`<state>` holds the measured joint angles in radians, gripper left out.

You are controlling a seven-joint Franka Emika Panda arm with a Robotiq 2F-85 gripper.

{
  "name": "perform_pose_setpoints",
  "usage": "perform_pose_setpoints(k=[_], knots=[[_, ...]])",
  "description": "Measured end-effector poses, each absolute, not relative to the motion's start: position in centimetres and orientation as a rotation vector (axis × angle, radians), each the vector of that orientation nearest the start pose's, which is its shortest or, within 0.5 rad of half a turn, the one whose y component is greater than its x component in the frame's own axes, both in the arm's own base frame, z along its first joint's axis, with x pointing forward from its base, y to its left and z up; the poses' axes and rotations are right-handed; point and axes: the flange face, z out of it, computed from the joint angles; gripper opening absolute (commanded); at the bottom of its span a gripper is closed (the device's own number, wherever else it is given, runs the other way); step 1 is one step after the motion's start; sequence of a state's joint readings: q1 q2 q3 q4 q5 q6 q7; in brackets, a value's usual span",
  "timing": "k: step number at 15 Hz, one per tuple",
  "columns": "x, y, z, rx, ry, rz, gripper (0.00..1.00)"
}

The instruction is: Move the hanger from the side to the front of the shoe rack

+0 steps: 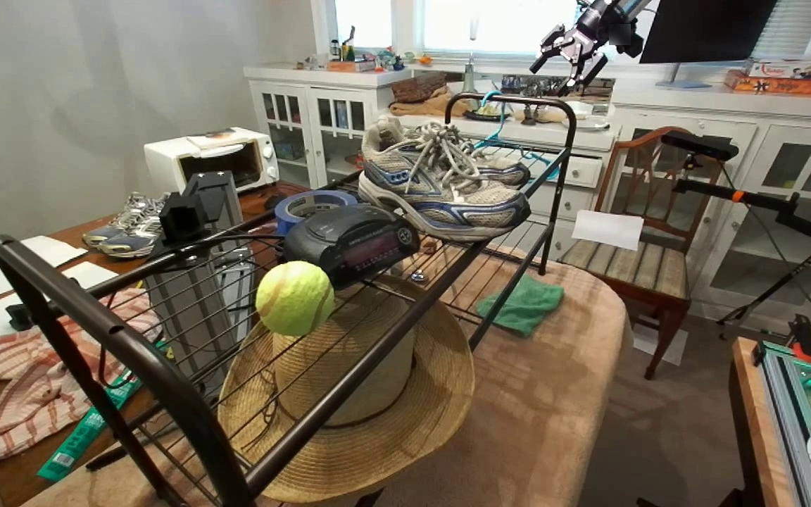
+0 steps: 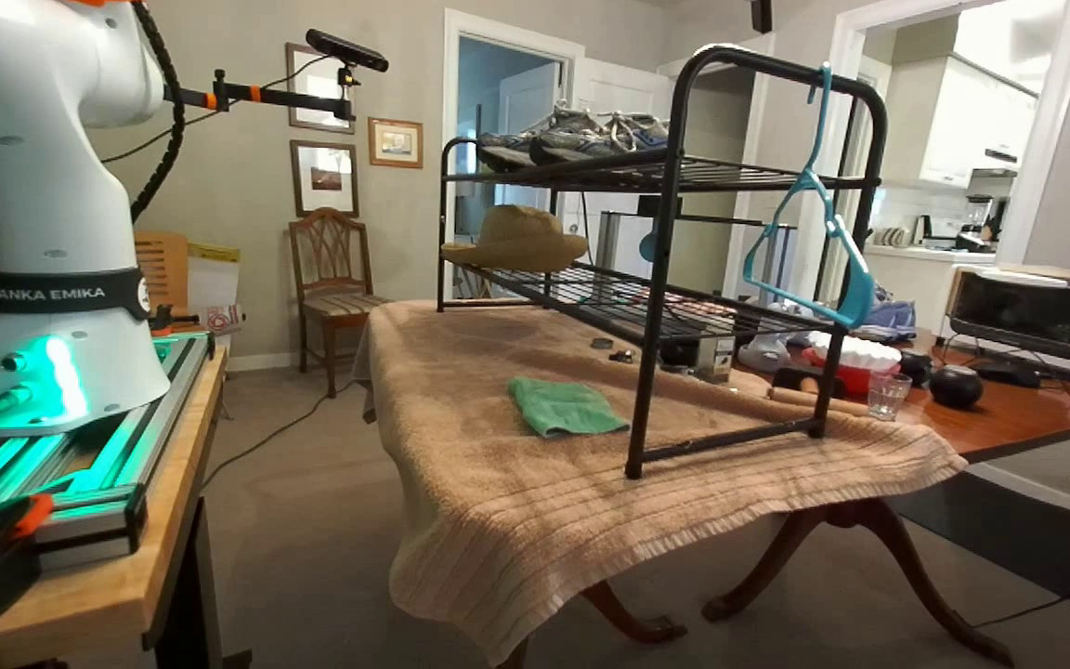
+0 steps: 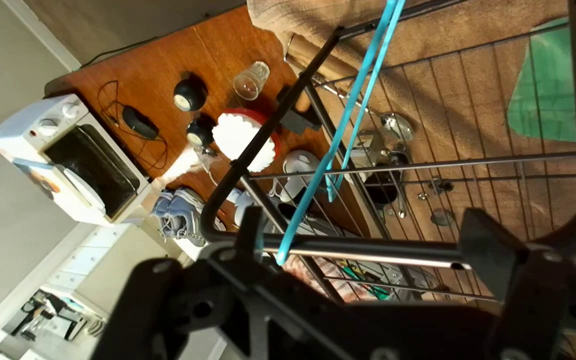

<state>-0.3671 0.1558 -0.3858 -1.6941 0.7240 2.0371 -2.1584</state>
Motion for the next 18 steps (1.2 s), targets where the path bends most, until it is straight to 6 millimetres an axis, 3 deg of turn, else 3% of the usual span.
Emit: perform_pose_setpoints(k=[6,12,14,15,17,18], knots=[[54.1,-38.7,51.8,-2.539,-1.680,-1.086,1.00],[55.8,-40.2,49.5,-2.469,-1.688,-1.051,0.99],[56.2,-40.5,49.1,-2.453,-1.682,-1.054,0.91],[56.3,-40.7,49.0,-2.447,-1.680,-1.059,0.82],[56.6,-40.9,48.8,-2.437,-1.677,-1.067,0.82],[56.8,-41.0,48.8,-2.434,-1.677,-1.072,0.75]])
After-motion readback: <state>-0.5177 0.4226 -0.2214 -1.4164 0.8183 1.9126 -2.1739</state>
